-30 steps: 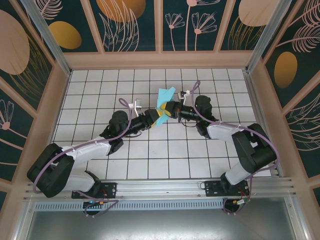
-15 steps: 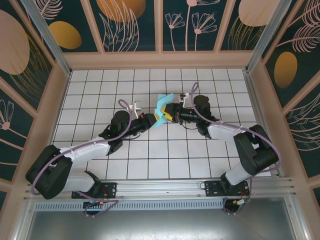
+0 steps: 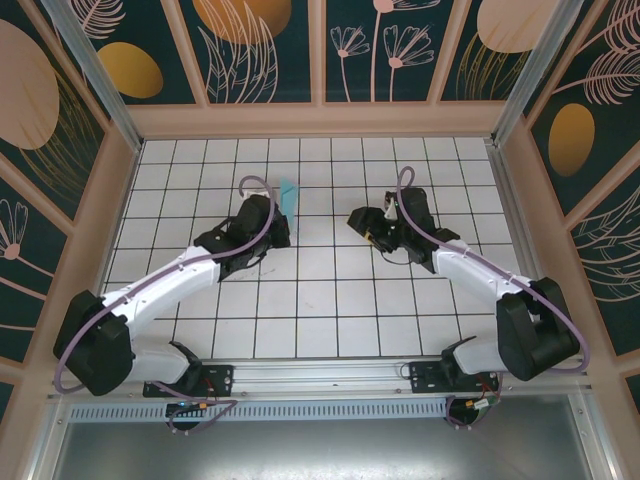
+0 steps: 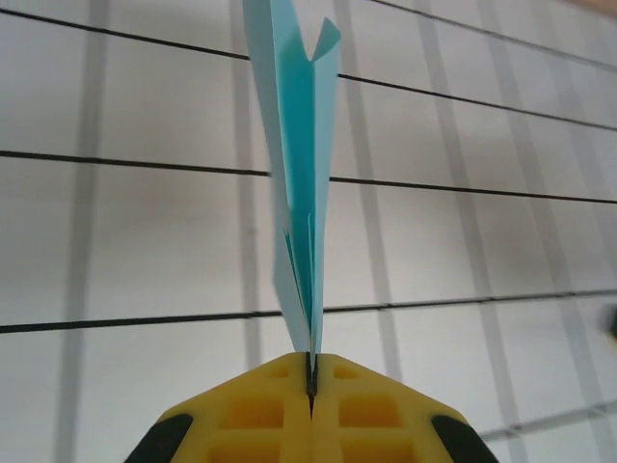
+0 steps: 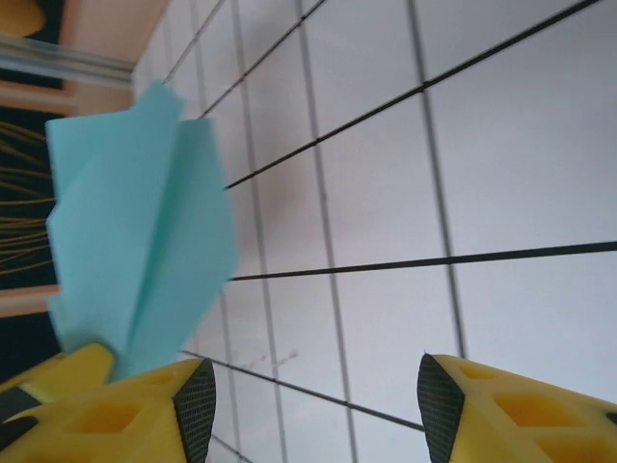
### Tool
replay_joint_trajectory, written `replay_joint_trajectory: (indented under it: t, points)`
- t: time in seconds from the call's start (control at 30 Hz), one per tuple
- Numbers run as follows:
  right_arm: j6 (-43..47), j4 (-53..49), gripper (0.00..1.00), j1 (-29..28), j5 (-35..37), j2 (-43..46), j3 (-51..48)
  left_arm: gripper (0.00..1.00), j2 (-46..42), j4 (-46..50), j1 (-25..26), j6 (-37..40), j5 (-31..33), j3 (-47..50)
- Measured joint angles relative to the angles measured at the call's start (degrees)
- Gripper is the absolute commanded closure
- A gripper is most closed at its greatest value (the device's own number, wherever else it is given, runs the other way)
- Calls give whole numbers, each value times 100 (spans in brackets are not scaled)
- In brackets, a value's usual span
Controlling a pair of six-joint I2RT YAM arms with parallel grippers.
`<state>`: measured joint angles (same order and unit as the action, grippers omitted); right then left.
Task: Fold a paper plane with a square sheet of paper (pick it up from the middle)
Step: Turn over the paper at the center of the table.
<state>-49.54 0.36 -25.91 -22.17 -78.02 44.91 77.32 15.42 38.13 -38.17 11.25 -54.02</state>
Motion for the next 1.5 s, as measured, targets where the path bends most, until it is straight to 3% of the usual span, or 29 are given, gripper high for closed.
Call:
replay_joint_trajectory:
  t: [0.23,0.43,0.5,0.6,0.7,0.87,0.97,1.17,1.5]
  points:
    - [118,-437,39,-9,520,0,0,89,809,1436,2,260,1714,-726]
    - [120,-533,39,-24,728,0,0,84,1655,1888,35,192,2238,-1204]
    - [118,-546,39,-24,763,0,0,78,1904,1847,72,195,2146,-1279]
    - [105,-549,38,-33,800,0,0,54,2122,1635,103,245,1709,-1279]
    - [98,-564,38,-70,879,0,0,38,2210,1263,116,302,1165,-1279]
    - [79,-584,39,-258,1029,-2,0,21,2210,667,37,323,461,-1279]
    - [81,-584,45,-389,1060,-50,22,11,2166,457,-68,341,260,-1248]
    - [48,-393,67,-1471,1272,-1432,938,7,1137,-7,-811,146,-101,-442]
    - [15,-181,73,-2190,1198,-3307,2688,4,308,-247,-1856,-188,-315,785]
